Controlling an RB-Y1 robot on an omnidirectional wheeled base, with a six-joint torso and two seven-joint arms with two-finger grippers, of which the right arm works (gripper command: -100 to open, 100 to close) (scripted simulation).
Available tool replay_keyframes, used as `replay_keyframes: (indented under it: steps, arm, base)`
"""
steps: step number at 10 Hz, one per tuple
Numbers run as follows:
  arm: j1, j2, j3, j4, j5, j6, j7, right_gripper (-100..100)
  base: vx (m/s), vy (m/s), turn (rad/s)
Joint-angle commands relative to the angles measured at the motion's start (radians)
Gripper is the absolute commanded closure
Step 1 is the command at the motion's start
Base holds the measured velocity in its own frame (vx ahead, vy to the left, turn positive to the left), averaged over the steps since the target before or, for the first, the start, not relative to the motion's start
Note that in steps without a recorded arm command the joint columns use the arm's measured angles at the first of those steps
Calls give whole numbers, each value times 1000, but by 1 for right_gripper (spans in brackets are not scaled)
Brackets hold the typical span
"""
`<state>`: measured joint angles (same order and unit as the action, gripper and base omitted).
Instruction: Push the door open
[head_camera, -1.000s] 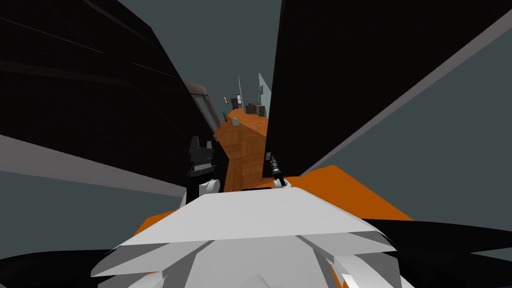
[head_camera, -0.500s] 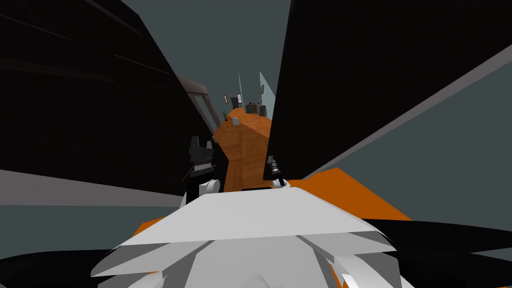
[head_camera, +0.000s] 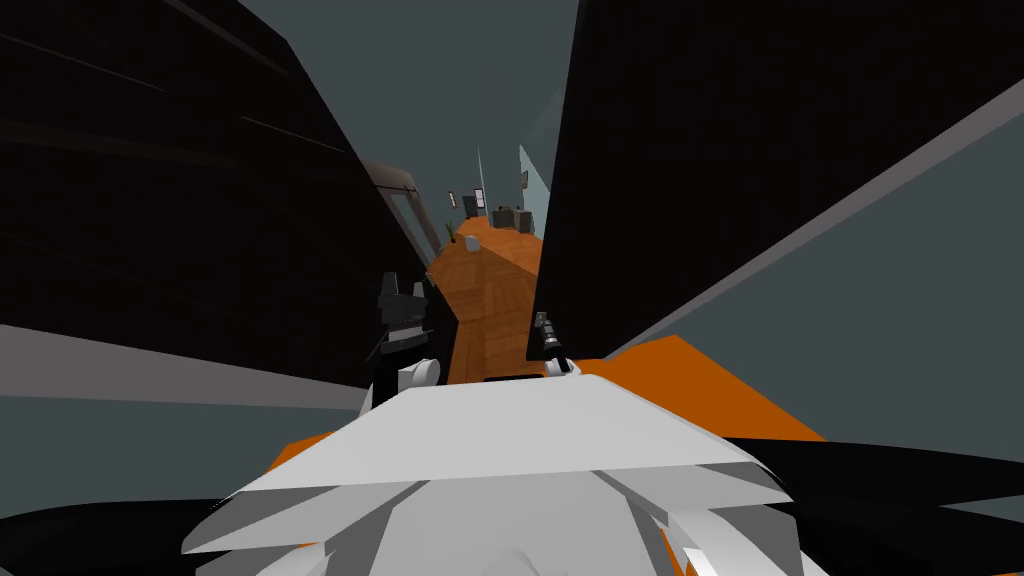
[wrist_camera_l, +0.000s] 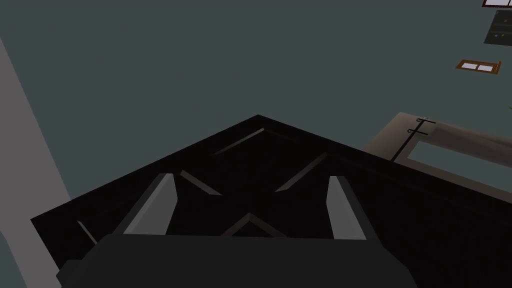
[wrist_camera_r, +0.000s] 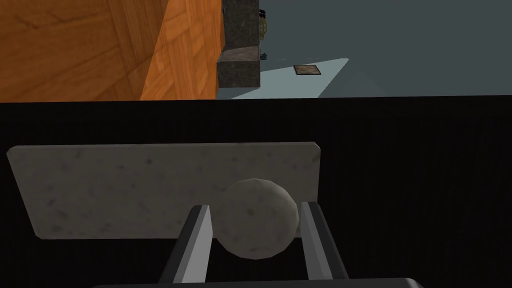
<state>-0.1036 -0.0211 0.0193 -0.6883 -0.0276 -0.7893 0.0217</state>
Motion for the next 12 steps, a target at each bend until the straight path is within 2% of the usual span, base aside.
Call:
replay_keyframes:
  steps: [1,6,8,9,12]
  arm:
    - [-1,-15,-14,1,-8,0,4,100]
    - [-3,-42,-52,4,-29,1,15,100]
    - [-3,-42,-52,4,-29,1,15,100]
    - [-4,-52,-72,5,-39,1,20,100]
    - [-5,-58,-88,6,-48,2,25,100]
  base:
    - [95,43,-27]
    - [170,50,-37]
    - [91,13,-11]
    - [119,34,-63]
    - [149,36,-75]
